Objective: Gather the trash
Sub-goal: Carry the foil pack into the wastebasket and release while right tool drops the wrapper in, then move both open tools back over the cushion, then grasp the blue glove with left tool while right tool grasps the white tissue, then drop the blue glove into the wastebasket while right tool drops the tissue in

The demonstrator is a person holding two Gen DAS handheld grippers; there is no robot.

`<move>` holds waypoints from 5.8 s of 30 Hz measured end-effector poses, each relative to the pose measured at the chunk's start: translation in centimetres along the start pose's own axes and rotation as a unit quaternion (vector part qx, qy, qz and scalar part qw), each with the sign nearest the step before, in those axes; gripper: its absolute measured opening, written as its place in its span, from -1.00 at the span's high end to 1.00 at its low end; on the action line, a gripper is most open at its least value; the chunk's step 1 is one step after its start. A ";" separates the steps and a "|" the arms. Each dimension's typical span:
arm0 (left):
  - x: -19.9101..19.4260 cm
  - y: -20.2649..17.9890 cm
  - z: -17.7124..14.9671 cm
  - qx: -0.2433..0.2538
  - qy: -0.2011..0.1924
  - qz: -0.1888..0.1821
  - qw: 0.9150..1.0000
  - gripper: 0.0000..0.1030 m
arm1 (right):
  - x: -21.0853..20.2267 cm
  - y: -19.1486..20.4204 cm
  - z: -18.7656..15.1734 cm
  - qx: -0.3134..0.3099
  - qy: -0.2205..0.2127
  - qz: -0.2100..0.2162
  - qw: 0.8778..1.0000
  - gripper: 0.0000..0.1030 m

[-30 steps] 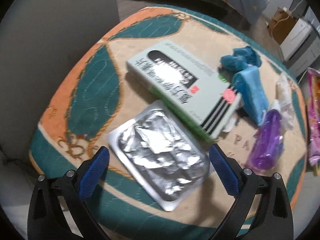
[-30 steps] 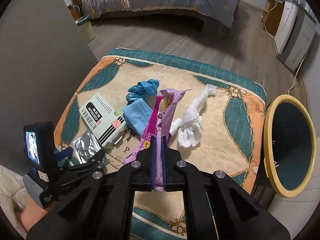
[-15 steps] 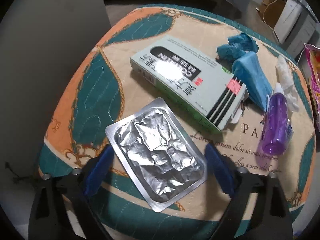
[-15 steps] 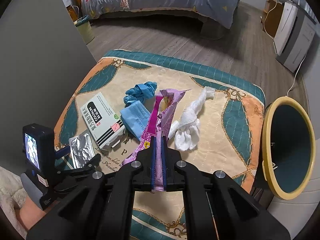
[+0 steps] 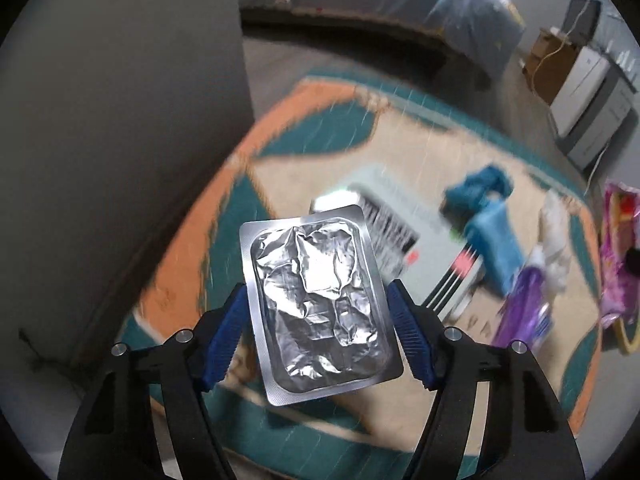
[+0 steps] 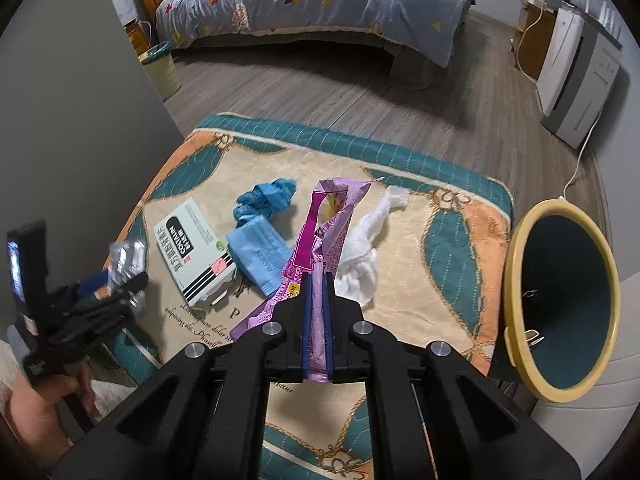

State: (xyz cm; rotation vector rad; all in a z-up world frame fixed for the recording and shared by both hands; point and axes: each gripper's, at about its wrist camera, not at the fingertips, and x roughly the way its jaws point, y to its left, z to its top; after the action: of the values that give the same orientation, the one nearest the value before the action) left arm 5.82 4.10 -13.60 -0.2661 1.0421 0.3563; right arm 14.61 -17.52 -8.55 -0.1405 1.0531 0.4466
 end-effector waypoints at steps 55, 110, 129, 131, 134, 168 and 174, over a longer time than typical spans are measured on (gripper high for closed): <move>-6.0 -32.7 -1.1 0.455 -0.070 -0.258 0.850 -0.38 | -4.2 -29.7 -7.1 0.333 -0.028 -0.111 0.936 0.91; -6.4 -6.8 7.9 0.267 -0.151 -0.062 0.950 -0.90 | -4.1 -11.5 0.5 0.213 -0.060 -0.095 0.971 -0.89; 6.2 -9.5 9.3 0.296 -0.040 -0.134 0.945 -0.85 | 9.4 -7.2 2.0 0.109 0.007 -0.064 0.992 -0.89; 7.3 -9.9 9.2 0.296 -0.026 -0.149 0.943 -0.81 | 9.8 -6.7 2.2 0.101 0.007 -0.055 0.993 -0.88; 8.4 -10.4 9.1 0.292 -0.003 -0.165 0.942 -0.47 | 11.2 -5.9 2.0 0.094 0.026 -0.037 0.995 -0.68; -4.8 -11.3 9.4 0.275 -0.091 -0.165 0.943 0.65 | -1.4 -4.9 3.7 0.039 -0.057 -0.004 0.998 0.44; -7.8 -12.6 8.4 0.292 -0.108 -0.163 0.936 0.65 | -4.5 -6.2 3.0 0.044 -0.073 -0.009 0.996 0.44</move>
State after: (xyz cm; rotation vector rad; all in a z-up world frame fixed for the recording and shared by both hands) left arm 14.02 -5.46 -2.14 0.1367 0.8253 -0.2266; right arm 17.77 -23.43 -3.83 -0.0381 0.9255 0.3877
